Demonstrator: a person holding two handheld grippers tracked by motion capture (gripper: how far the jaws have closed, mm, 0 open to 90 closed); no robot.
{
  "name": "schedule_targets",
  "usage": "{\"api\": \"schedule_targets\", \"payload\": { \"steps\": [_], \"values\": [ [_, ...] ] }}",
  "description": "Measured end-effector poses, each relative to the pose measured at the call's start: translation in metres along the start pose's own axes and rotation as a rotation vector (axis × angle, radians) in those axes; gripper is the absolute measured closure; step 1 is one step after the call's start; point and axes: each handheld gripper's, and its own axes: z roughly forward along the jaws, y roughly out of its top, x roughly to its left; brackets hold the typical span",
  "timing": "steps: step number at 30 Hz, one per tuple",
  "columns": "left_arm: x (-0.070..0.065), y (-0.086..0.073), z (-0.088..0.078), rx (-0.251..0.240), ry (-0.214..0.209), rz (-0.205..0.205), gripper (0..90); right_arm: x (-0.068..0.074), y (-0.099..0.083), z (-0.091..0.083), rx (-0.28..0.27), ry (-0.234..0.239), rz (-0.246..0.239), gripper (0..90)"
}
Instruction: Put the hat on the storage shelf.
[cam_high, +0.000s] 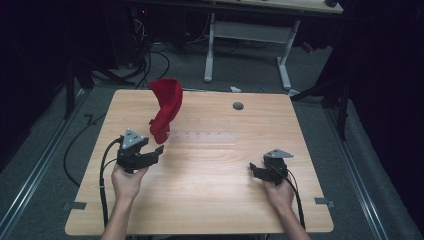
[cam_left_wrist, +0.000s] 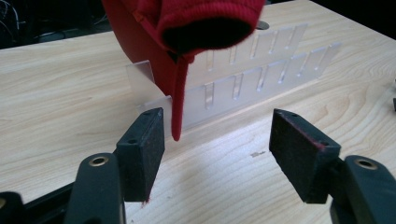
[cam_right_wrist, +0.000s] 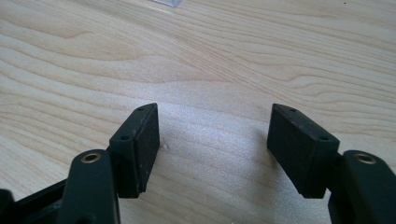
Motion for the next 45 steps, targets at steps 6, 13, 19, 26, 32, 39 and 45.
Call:
{"api": "schedule_targets", "payload": {
  "steps": [6, 13, 19, 26, 32, 39, 45],
  "values": [
    [-0.002, -0.004, -0.005, 0.012, -0.01, -0.005, 36.2, 0.0, 0.0, 0.0, 0.0, 0.0, 0.0, 34.6],
    [-0.004, -0.006, -0.011, 0.011, -0.023, -0.022, 36.4, 0.0, 0.0, 0.0, 0.0, 0.001, -0.002, 34.5],
    [-0.005, -0.009, -0.015, 0.016, -0.029, -0.02, 36.4, 0.0, 0.0, 0.0, 0.0, 0.001, -0.003, 34.5],
    [-0.007, -0.012, -0.018, 0.021, -0.044, -0.036, 36.3, 0.0, 0.0, 0.0, 0.0, 0.001, -0.002, 34.4],
    [-0.008, -0.017, -0.02, 0.026, -0.055, -0.039, 36.0, 0.0, 0.0, 0.0, 0.0, 0.0, -0.002, 34.4],
    [-0.008, -0.025, -0.024, 0.039, -0.057, -0.05, 35.4, 0.0, 0.0, 0.0, 0.0, -0.001, -0.002, 34.4],
    [-0.015, -0.03, -0.028, 0.048, -0.073, -0.037, 33.9, 0.0, 0.0, 0.0, 0.001, -0.001, -0.001, 34.4]
  ]
}}
